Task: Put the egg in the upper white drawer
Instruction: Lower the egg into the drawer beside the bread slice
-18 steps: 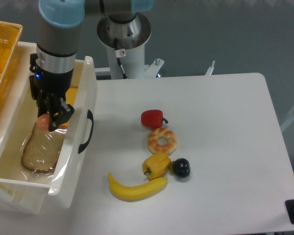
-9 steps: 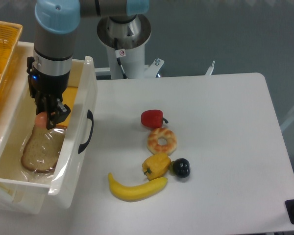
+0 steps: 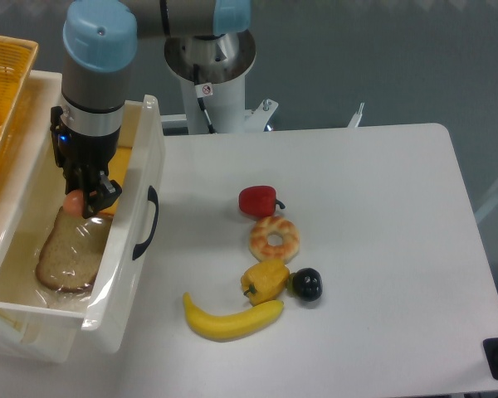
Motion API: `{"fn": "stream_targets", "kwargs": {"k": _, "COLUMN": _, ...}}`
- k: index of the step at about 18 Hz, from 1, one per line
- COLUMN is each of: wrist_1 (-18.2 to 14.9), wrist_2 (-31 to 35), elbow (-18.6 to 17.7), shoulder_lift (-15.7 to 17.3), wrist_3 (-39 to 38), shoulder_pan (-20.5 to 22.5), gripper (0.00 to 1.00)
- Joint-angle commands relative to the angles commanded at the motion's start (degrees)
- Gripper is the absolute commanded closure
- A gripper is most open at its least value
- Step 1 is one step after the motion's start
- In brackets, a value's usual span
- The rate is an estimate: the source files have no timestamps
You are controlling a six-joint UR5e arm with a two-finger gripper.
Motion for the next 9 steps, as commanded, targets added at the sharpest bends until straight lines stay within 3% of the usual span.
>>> {"fn": "stream_targets", "kwargs": {"k": 9, "wrist_1": 0.18, "wrist_2": 0.0, "elbow": 0.35, "shoulder_lift": -0.26, "wrist_3": 1.93, "shoulder_pan": -0.53, "gripper": 0.89}}
